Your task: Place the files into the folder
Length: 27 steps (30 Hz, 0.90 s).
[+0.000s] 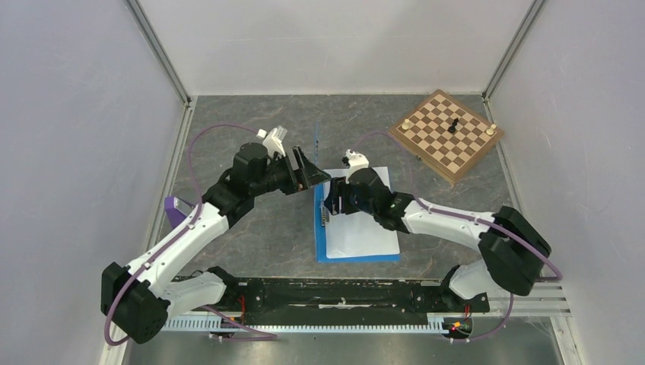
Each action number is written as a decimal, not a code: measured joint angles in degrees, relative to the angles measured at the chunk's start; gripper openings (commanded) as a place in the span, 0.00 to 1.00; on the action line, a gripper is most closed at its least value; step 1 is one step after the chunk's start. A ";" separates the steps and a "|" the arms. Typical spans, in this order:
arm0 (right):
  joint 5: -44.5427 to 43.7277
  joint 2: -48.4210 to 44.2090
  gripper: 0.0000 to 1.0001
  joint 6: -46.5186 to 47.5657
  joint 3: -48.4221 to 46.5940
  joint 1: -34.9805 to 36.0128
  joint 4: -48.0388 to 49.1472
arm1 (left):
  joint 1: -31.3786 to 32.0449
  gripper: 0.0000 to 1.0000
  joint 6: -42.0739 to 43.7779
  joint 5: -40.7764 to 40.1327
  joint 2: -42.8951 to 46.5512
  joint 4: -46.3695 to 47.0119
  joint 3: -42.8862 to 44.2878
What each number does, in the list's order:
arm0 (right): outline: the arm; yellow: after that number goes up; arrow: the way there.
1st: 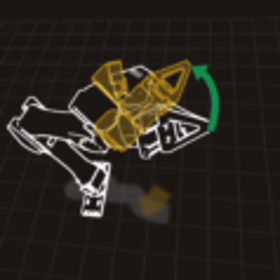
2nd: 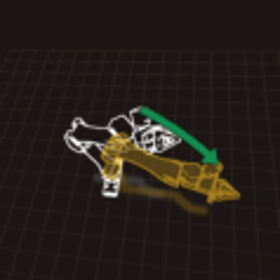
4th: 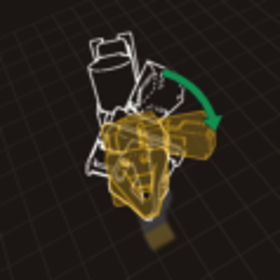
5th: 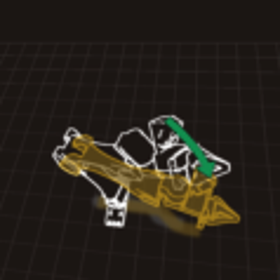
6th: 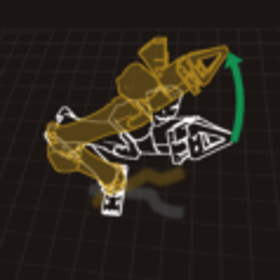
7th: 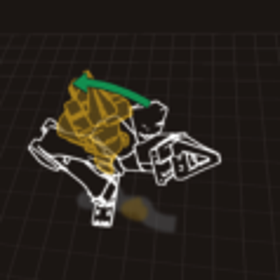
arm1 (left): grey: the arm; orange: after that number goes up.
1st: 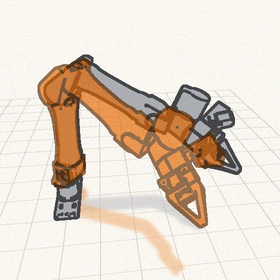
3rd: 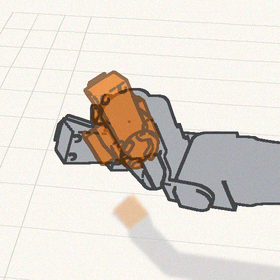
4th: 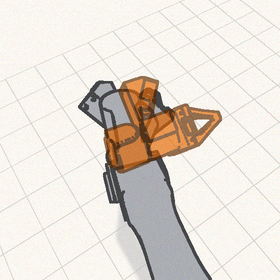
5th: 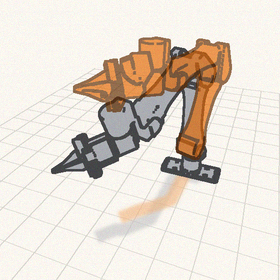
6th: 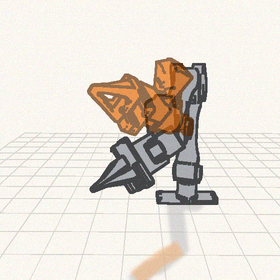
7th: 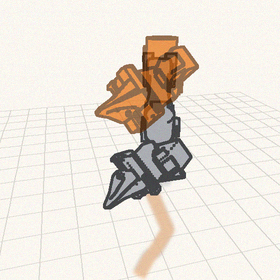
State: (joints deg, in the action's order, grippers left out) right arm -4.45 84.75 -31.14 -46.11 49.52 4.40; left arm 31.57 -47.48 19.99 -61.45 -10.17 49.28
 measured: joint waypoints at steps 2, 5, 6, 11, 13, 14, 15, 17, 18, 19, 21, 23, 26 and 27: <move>-2.40 -2.71 0.66 0.83 0.48 -0.42 -1.75 | 1.20 0.83 0.22 -0.31 -1.03 0.04 0.98; -6.21 -7.30 0.72 2.05 1.88 -1.36 -5.46 | 2.71 0.83 0.48 -0.57 -2.51 0.02 1.97; -7.45 -9.03 0.73 2.36 2.45 -1.86 -6.84 | 3.23 0.83 0.57 -0.66 -3.04 0.00 2.25; -14.19 -18.99 0.78 4.37 3.85 -4.57 -13.66 | 5.55 0.83 0.63 -1.53 -5.35 0.13 3.10; -16.57 -22.60 0.79 5.29 3.82 -5.11 -15.34 | 6.29 0.83 0.63 -1.81 -6.36 0.37 3.52; -17.35 -23.85 0.79 5.57 3.80 -5.16 -16.11 | 6.67 0.83 0.63 -1.90 -6.93 0.66 3.74; -18.10 -24.98 0.79 5.86 3.72 -5.14 -16.90 | 7.06 0.84 0.63 -1.95 -7.50 0.92 3.98; -18.86 -26.10 0.79 6.36 3.37 -5.14 -18.29 | 7.74 0.84 0.63 -1.97 -8.79 1.57 4.52; -19.06 -26.34 0.79 6.51 3.28 -5.14 -18.75 | 7.98 0.84 0.63 -1.95 -9.40 1.99 4.70; -19.32 -26.49 0.79 6.69 3.28 -5.14 -19.23 | 8.24 0.84 0.63 -1.92 -10.10 2.51 4.85; -19.67 -26.64 0.79 6.84 3.28 -5.14 -20.11 | 8.76 0.84 0.61 -1.79 -11.72 3.54 5.14; -20.13 -26.77 0.80 7.02 3.26 -5.14 -21.00 | 9.31 0.84 0.61 -1.57 -13.27 4.63 5.68; -21.97 -27.80 0.82 7.48 2.78 -5.11 -23.54 | 10.51 0.84 0.61 -1.46 -15.80 5.18 7.26; -22.77 -28.35 0.83 7.69 2.49 -5.14 -24.24 | 10.88 0.84 0.61 -1.55 -16.50 5.20 7.82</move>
State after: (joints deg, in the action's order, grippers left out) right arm -27.22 56.40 -23.44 -43.62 44.38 -19.84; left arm 42.46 -46.87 18.44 -77.95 -4.97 57.10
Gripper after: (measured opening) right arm 0.810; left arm 0.833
